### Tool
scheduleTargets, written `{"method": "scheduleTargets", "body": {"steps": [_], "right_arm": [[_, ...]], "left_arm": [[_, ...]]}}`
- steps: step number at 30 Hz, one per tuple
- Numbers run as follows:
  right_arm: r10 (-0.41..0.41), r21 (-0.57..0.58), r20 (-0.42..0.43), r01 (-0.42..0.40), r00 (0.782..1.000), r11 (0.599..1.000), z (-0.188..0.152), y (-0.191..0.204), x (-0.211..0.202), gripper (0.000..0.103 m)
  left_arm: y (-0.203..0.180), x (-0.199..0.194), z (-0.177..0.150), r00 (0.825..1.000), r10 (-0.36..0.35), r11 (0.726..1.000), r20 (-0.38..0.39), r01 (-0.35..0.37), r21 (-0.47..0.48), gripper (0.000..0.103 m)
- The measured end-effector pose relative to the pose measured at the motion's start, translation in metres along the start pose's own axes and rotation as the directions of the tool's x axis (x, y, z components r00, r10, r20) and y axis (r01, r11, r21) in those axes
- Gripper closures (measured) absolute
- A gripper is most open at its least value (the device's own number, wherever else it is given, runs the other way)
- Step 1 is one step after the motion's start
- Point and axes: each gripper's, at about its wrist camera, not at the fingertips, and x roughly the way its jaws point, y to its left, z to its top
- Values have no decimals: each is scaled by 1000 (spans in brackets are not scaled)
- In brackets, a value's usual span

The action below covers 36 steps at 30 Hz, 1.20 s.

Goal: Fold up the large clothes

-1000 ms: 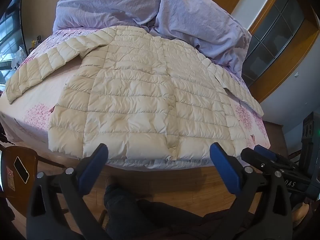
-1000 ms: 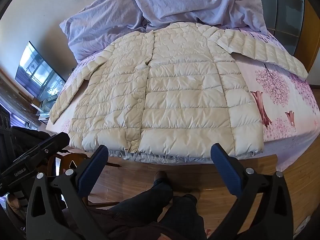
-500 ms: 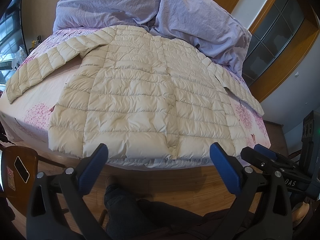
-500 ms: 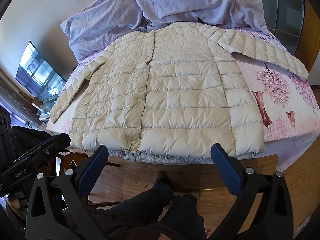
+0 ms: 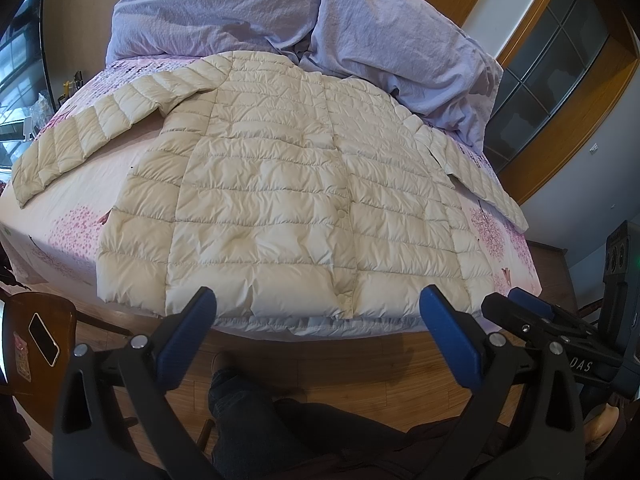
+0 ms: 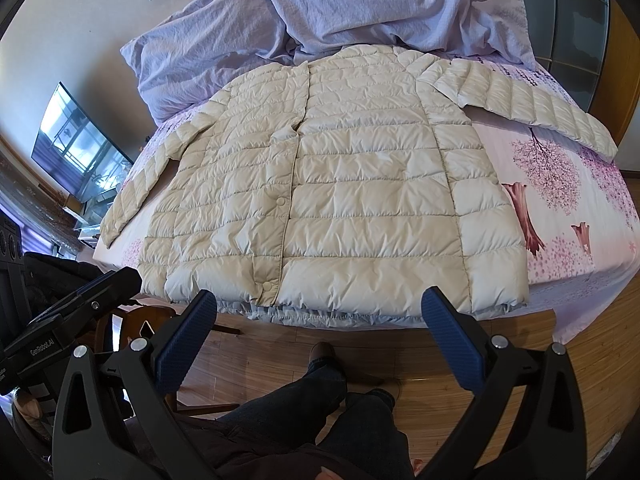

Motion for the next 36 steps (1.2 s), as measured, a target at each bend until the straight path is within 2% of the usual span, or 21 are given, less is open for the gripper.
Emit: {"method": "scheduleTargets", "body": {"steps": [36], "right_arm": [[2,1,0,-2,1000,1000,3,-1,1,1]], "left_arm": [[0,0,0,1000,2,1000,0,-2,1,2]]}}
